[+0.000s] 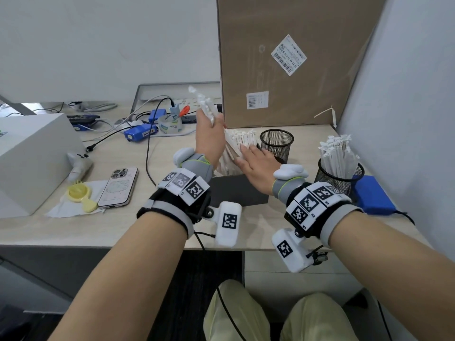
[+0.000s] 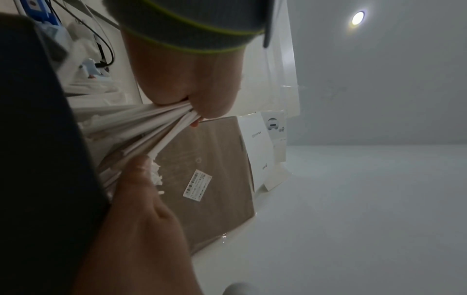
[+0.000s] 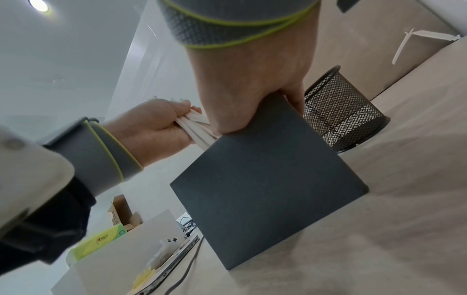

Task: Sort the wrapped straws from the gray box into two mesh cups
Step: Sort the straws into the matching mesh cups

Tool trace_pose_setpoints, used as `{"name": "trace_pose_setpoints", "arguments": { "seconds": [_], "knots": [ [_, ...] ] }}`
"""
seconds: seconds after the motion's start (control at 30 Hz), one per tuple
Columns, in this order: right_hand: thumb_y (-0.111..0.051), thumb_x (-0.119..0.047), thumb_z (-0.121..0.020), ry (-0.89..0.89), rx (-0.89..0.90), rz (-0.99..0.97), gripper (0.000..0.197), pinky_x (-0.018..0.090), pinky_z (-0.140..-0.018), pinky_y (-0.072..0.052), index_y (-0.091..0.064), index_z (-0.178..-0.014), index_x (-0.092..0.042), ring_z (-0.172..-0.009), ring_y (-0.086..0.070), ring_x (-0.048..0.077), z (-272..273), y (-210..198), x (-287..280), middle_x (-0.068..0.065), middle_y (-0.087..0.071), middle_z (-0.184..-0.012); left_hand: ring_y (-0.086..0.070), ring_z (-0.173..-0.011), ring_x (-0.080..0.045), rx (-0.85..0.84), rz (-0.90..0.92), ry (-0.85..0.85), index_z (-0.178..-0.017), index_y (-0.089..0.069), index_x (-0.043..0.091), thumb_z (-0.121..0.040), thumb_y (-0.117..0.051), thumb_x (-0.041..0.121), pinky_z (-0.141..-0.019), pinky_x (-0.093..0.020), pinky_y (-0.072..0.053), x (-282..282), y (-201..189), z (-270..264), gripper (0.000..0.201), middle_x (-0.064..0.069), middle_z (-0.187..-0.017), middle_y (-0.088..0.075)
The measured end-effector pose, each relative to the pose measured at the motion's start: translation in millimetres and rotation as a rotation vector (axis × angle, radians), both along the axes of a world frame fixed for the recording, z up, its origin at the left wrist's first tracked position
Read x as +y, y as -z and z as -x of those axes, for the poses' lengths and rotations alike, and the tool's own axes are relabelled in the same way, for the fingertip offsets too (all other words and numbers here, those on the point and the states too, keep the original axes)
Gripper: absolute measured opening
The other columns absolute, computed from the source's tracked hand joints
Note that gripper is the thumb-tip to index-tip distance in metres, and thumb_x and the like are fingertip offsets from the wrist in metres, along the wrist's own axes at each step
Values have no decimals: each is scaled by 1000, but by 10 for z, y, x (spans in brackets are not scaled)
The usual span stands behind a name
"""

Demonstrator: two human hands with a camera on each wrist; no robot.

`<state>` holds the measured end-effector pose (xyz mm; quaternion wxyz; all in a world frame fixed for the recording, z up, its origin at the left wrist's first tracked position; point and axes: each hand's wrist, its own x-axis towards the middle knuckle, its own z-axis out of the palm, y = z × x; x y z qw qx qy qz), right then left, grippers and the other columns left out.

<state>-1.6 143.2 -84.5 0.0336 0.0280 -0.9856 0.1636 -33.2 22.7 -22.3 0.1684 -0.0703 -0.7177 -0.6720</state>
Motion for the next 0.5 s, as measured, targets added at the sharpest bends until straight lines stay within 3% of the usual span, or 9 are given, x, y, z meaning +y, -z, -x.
{"name": "trace_pose_setpoints", "arguments": {
  "seconds": [0.1,0.2,0.3,0.4,0.5],
  "knots": [
    [-17,-57,-95,5,23,24,67,46,-118,-17,-19,-150,-19,-144,-20,33,26,33,2,9,-24,-156,-56,-88,-17,-8,-79,-17,-108,-39,12,-99,-43,18,-84,-31,-47,-31,-89,7,12,-8,-102,-56],
    [-24,-59,-94,15,49,59,71,45,-118,-18,-19,-149,-15,-144,-20,32,-2,26,0,9,-24,-156,-58,-109,-28,-21,-128,-25,-114,-40,14,-97,-45,21,-99,-43,-47,-78,-164,1,18,-14,-116,-59],
    [-31,-60,-92,30,74,111,75,44,-118,-17,-17,-150,-14,-145,-18,31,-39,-12,-5,7,-24,-157,-59,-111,-33,-37,-159,-31,-113,-42,14,-95,-46,25,-99,-51,-46,-128,-230,4,21,-16,-115,-60],
    [-38,-60,-91,38,76,132,78,45,-118,-16,-17,-150,-14,-147,-13,27,-108,-101,-30,4,-24,-157,-61,-107,-32,-42,-158,-14,-109,-42,16,-96,-46,24,-97,-51,-48,-156,-265,-23,15,-10,-105,-61],
    [-44,-66,-85,81,86,180,84,51,-117,-11,-19,-149,-18,-148,-8,23,-158,-204,-63,-1,-25,-157,-60,-108,-30,-37,-142,33,-109,-42,18,-97,-46,24,-97,-49,-48,-156,-239,-42,14,-6,-105,-59]
  ]
}}
